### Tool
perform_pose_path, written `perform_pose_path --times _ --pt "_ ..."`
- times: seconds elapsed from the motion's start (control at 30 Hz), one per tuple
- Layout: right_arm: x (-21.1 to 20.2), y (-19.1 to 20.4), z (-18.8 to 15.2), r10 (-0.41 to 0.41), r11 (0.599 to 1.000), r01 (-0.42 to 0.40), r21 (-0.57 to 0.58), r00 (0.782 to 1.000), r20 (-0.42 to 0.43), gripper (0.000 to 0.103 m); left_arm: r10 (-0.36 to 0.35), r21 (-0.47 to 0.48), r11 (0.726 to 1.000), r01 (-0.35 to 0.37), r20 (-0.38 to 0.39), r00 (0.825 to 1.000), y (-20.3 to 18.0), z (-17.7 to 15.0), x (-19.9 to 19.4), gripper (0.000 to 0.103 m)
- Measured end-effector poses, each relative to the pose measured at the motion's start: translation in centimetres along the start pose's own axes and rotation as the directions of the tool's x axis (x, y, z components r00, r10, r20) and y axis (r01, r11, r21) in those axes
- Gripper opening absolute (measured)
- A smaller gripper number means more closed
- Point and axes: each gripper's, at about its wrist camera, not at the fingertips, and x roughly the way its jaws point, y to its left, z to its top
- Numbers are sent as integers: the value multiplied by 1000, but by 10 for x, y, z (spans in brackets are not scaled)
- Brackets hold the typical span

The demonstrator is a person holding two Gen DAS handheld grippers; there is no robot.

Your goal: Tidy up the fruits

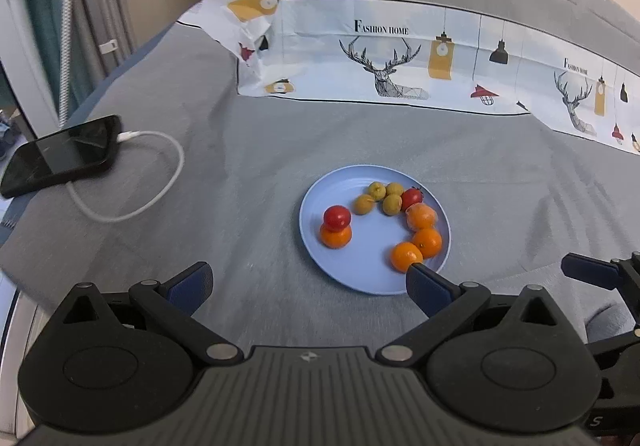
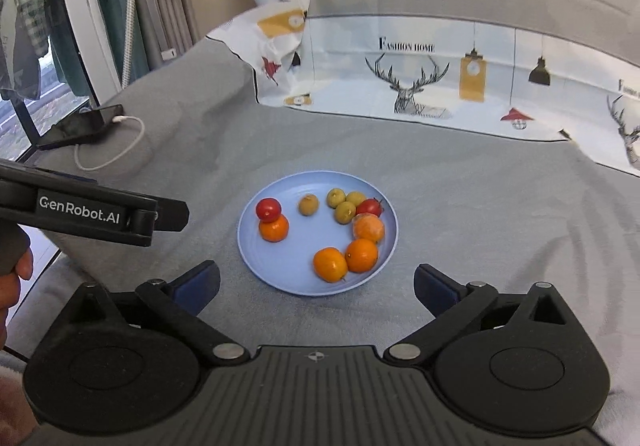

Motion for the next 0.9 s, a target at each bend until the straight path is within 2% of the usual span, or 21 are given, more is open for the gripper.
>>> perform_pose_path --times 0.43,0.9 --pt "-53 13 -20 -35 999 38 -30 995 96 102 10 4 1000 -11 31 999 -9 -26 -34 103" --pt "-63 18 -25 -51 998 54 -29 992 113 102 23 14 1000 -24 52 998 -13 -30 -46 103"
